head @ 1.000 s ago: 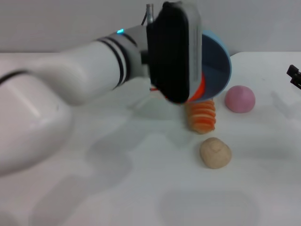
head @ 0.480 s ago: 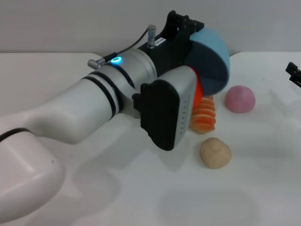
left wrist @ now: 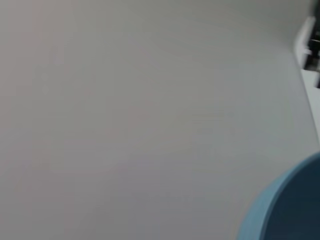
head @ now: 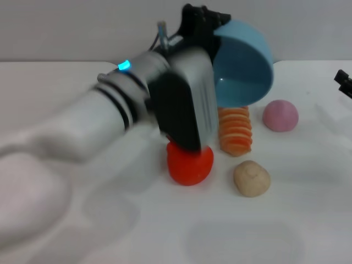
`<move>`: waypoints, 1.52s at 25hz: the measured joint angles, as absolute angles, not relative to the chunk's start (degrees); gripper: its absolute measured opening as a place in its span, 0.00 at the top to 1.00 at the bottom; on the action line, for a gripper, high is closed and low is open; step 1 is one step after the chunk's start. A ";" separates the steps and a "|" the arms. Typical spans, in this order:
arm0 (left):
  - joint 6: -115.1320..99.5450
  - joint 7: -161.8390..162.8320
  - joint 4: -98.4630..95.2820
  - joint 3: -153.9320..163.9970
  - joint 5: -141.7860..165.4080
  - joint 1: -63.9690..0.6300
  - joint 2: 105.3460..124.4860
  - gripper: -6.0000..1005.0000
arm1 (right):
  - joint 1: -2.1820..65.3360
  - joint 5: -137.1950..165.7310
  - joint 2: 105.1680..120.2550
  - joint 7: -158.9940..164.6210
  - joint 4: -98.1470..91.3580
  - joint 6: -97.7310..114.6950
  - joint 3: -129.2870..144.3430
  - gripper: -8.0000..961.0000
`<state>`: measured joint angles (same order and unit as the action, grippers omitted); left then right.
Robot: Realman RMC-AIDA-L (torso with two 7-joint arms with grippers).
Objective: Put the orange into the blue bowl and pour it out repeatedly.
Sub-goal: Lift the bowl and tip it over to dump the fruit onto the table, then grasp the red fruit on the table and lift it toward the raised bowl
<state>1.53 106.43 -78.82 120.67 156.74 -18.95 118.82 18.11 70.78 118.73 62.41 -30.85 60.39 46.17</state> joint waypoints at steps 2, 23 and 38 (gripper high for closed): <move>-7.61 112.04 -80.87 115.97 151.13 -21.44 118.80 0.99 | 17.91 71.42 118.28 67.98 -31.93 60.42 46.48 0.23; -57.07 144.49 -59.70 75.49 147.00 -52.86 118.19 0.99 | 27.98 116.83 115.82 112.14 -51.10 89.32 46.99 0.23; -55.34 145.89 -58.21 77.52 147.06 -51.46 118.34 0.99 | 41.51 117.57 118.90 111.55 -30.59 70.74 54.87 0.23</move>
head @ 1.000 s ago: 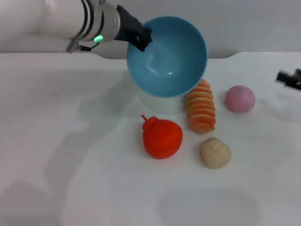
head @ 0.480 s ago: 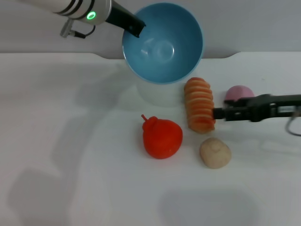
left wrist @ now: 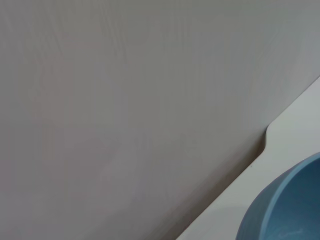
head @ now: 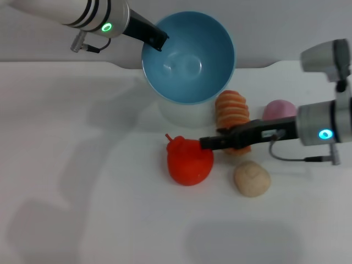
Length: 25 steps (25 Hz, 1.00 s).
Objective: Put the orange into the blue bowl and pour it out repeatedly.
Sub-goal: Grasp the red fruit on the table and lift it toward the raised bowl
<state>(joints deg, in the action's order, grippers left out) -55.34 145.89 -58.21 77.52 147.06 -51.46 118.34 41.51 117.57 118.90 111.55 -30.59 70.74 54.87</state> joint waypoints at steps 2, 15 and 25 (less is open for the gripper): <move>-55.30 145.90 -58.14 77.56 147.16 -51.27 118.32 0.99 | 42.36 115.18 118.91 110.69 -28.20 68.94 57.29 0.23; -52.86 145.71 -57.77 80.33 147.04 -50.66 118.26 1.00 | 43.06 110.21 119.43 108.15 -22.49 62.44 63.99 0.27; -52.65 145.63 -57.64 80.42 146.90 -49.74 118.29 0.99 | 42.87 110.06 119.34 107.16 -22.74 62.58 64.07 0.51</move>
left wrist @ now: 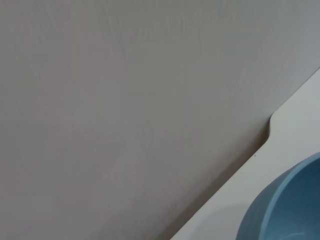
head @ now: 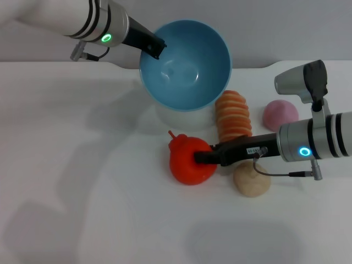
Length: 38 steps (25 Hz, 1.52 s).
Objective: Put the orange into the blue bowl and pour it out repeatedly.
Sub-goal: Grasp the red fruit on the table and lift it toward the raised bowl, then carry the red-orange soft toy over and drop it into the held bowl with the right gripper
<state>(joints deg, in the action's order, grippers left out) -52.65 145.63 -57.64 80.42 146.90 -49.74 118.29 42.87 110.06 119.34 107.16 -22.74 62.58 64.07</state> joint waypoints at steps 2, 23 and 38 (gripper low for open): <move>-52.61 145.64 -57.63 80.42 146.97 -49.65 118.30 0.99 | 42.74 110.05 119.34 107.16 -22.73 62.57 64.01 0.58; -57.66 145.92 -56.84 79.95 149.01 -50.91 118.10 0.99 | 32.57 103.72 118.67 109.18 -55.81 80.87 64.82 0.91; -68.15 147.71 -55.71 82.95 147.90 -54.68 118.73 0.99 | 31.14 103.98 118.52 112.38 -63.48 84.02 58.59 0.96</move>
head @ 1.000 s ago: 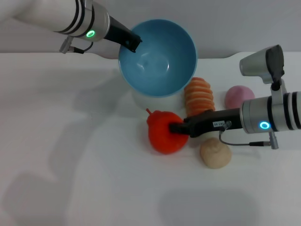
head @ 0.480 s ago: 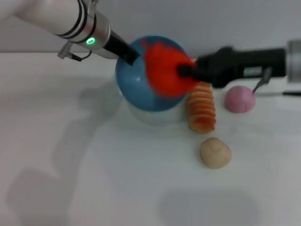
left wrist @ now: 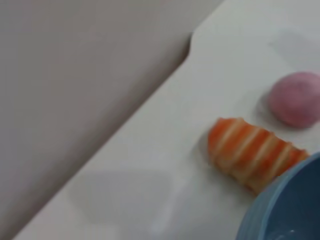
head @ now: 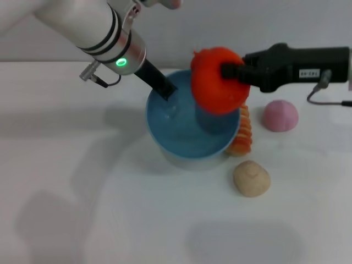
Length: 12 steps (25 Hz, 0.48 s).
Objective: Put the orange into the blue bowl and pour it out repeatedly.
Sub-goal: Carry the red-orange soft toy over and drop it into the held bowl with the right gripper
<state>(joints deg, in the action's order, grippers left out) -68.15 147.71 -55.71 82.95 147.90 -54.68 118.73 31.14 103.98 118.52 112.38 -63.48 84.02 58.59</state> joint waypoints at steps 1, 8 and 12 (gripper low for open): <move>-68.87 147.88 -55.81 83.15 147.68 -54.75 118.74 0.99 | 31.20 104.06 118.52 111.89 -62.06 83.78 58.48 0.96; -69.74 147.63 -55.99 84.19 145.18 -54.87 118.74 0.99 | 33.46 104.64 118.47 109.84 -52.85 82.49 58.72 0.95; -69.52 147.71 -55.99 84.61 145.13 -54.62 118.72 0.99 | 34.63 104.77 118.41 109.79 -50.44 82.32 58.71 0.93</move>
<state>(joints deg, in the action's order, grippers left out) -69.52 147.71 -55.99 84.61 145.13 -54.62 118.72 34.63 104.77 118.41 109.79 -50.44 82.32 58.72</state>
